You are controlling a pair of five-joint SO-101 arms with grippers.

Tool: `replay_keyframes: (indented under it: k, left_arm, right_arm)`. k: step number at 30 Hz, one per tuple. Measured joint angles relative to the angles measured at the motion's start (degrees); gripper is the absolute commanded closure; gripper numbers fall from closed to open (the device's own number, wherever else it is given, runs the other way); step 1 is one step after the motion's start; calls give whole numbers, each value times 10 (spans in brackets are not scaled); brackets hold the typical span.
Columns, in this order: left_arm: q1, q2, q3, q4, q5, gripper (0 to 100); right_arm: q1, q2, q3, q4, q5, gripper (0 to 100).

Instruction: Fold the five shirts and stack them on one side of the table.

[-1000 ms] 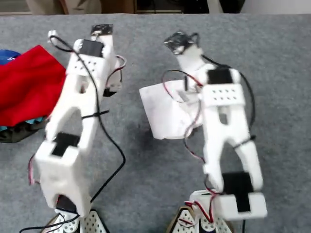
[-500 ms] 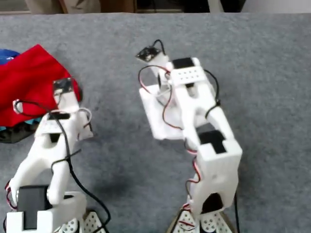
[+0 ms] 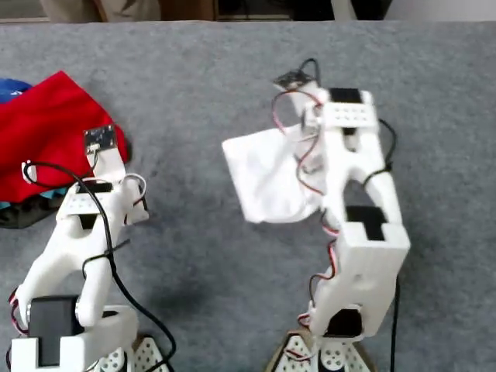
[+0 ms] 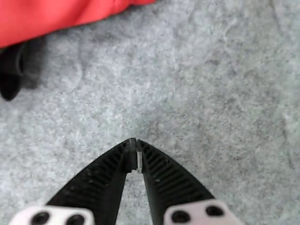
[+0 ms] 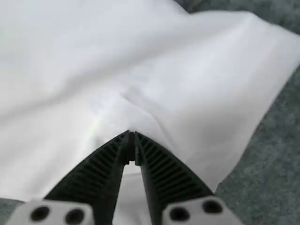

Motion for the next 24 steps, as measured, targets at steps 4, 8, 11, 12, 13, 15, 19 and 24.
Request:
replay_keyframes:
  k: [4,8,11,12,13,15,19,24]
  left_arm:
    - [0,0,0,0,0,981]
    - [0,0,0,0,0,981]
    - [0,0,0,0,0,981]
    - [0,0,0,0,0,981]
    - [0,0,0,0,0,981]
    - [0,0,0,0,0,981]
    - [0,0,0,0,0,981]
    - [0,-3,9,0,0,981]
  right_arm:
    - [59,-25,0,26,35,997]
    - [121,-62,0,33,54,997]
    - [134,-96,0,33,55,997]
    - [132,-108,0,33,55,997]
    - [123,-121,0,35,55,997]
    - [93,-142,0,36,43,997]
    - [14,-148,0,19,-1,997]
    - [-9,-116,0,1,-40,997]
